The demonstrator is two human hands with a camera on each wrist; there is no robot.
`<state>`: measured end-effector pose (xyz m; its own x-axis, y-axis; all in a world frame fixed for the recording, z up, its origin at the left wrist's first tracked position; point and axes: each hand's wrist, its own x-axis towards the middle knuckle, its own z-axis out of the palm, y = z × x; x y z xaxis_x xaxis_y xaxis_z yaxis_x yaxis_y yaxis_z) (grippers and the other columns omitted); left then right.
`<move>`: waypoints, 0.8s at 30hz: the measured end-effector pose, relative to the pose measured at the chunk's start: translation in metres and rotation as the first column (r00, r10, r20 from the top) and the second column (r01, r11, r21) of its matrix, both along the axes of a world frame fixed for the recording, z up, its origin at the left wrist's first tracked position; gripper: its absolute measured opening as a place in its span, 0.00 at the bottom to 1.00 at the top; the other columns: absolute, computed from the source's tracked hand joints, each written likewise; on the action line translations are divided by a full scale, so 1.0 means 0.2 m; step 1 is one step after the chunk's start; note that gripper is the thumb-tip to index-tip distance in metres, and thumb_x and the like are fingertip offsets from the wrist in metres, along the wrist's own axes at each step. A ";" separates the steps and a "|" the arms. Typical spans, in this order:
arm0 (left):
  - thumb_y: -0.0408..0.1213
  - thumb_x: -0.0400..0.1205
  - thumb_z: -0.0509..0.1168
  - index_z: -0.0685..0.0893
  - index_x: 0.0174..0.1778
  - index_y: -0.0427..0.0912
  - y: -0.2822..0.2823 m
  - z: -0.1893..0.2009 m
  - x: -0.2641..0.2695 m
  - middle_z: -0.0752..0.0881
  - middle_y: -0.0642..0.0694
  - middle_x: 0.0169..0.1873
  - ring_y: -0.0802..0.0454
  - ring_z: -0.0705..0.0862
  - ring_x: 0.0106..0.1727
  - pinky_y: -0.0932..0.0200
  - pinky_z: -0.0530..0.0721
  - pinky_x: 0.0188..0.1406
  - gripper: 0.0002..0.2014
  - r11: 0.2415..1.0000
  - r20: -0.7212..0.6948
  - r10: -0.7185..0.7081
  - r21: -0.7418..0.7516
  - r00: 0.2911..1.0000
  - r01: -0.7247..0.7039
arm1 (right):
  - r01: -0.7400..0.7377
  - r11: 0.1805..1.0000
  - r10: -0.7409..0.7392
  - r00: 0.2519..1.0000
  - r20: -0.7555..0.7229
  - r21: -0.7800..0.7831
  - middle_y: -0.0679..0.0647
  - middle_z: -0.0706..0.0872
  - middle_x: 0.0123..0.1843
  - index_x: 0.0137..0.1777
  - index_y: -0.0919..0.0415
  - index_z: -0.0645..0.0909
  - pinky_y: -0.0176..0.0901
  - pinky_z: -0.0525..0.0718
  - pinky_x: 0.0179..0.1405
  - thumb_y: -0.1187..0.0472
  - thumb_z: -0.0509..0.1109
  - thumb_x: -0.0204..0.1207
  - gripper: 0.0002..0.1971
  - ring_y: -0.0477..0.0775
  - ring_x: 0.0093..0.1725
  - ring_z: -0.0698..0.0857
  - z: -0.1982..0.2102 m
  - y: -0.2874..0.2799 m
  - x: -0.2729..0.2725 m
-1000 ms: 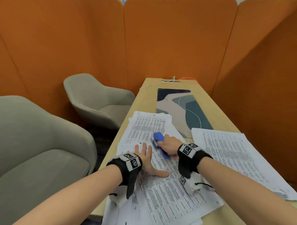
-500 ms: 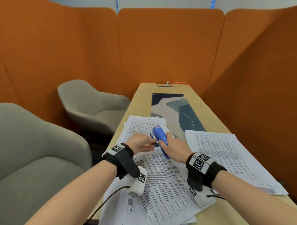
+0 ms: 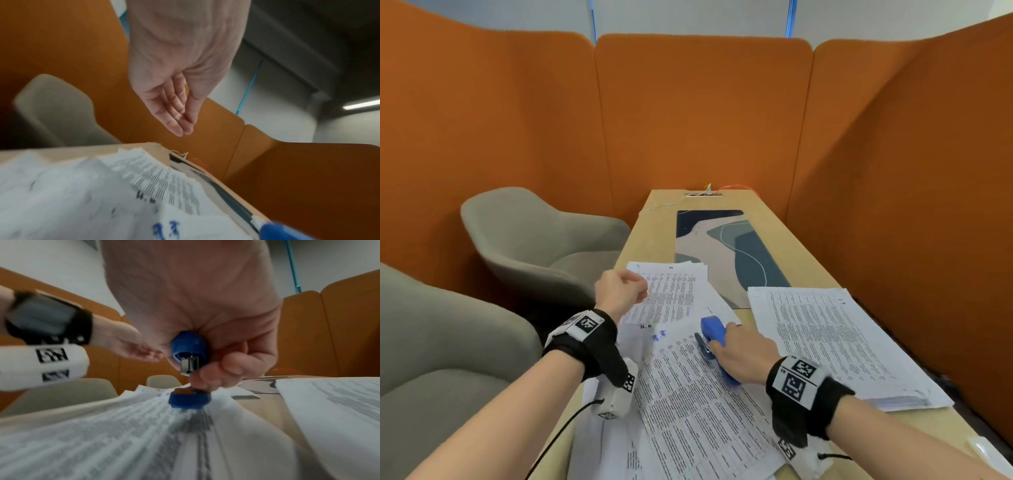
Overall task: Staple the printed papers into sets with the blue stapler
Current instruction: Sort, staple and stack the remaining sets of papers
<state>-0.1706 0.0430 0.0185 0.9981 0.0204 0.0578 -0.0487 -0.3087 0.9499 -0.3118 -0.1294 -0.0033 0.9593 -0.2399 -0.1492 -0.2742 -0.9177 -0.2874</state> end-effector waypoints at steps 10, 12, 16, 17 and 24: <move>0.35 0.82 0.67 0.82 0.43 0.44 -0.28 0.36 -0.36 0.84 0.52 0.37 0.64 0.80 0.37 0.75 0.76 0.36 0.02 0.991 0.618 -0.132 0.112 0.775 0.080 | 0.135 0.989 -0.133 0.990 -0.036 0.060 0.58 0.79 0.69 0.74 0.60 0.67 0.51 0.74 0.62 0.39 0.53 0.80 0.30 0.62 0.66 0.79 0.06 -0.11 -0.10; 0.34 0.81 0.68 0.83 0.43 0.45 -0.40 0.40 -0.48 0.83 0.57 0.35 0.68 0.80 0.35 0.78 0.77 0.35 0.02 0.985 0.645 -0.136 0.010 0.752 0.170 | 0.176 0.978 -0.181 0.982 0.045 0.110 0.57 0.80 0.66 0.75 0.57 0.67 0.52 0.74 0.60 0.38 0.53 0.80 0.30 0.60 0.64 0.80 0.15 -0.23 -0.22; 0.34 0.81 0.69 0.84 0.43 0.43 -0.73 0.37 -0.76 0.86 0.54 0.36 0.62 0.83 0.37 0.72 0.80 0.37 0.01 0.909 0.647 -0.206 -0.152 0.735 0.388 | 0.251 0.924 -0.329 0.905 0.270 0.288 0.46 0.82 0.45 0.71 0.50 0.71 0.47 0.78 0.46 0.39 0.56 0.81 0.24 0.52 0.43 0.81 0.32 -0.55 -0.57; 0.34 0.81 0.69 0.84 0.43 0.44 -0.83 0.34 -0.84 0.86 0.53 0.36 0.60 0.83 0.38 0.70 0.81 0.38 0.01 0.885 0.633 -0.245 -0.164 0.735 0.436 | 0.281 0.909 -0.379 0.865 0.328 0.308 0.47 0.83 0.45 0.68 0.49 0.73 0.46 0.79 0.43 0.40 0.57 0.81 0.21 0.51 0.42 0.82 0.36 -0.64 -0.67; 0.36 0.81 0.66 0.80 0.40 0.49 -1.53 -0.06 -1.52 0.82 0.53 0.40 0.63 0.79 0.41 0.75 0.77 0.39 0.05 0.649 0.450 -0.686 0.024 0.571 0.760 | 0.448 0.758 -0.650 0.571 0.501 0.473 0.55 0.86 0.46 0.62 0.53 0.77 0.42 0.80 0.32 0.48 0.57 0.85 0.14 0.52 0.39 0.83 0.45 -1.19 -1.42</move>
<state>-0.4749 -0.2629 0.0075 0.5678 -0.6527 0.5016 -0.5561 0.1452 0.8183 -0.5958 -0.3664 0.0865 0.5432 -0.7988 0.2587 -0.3702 -0.5044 -0.7801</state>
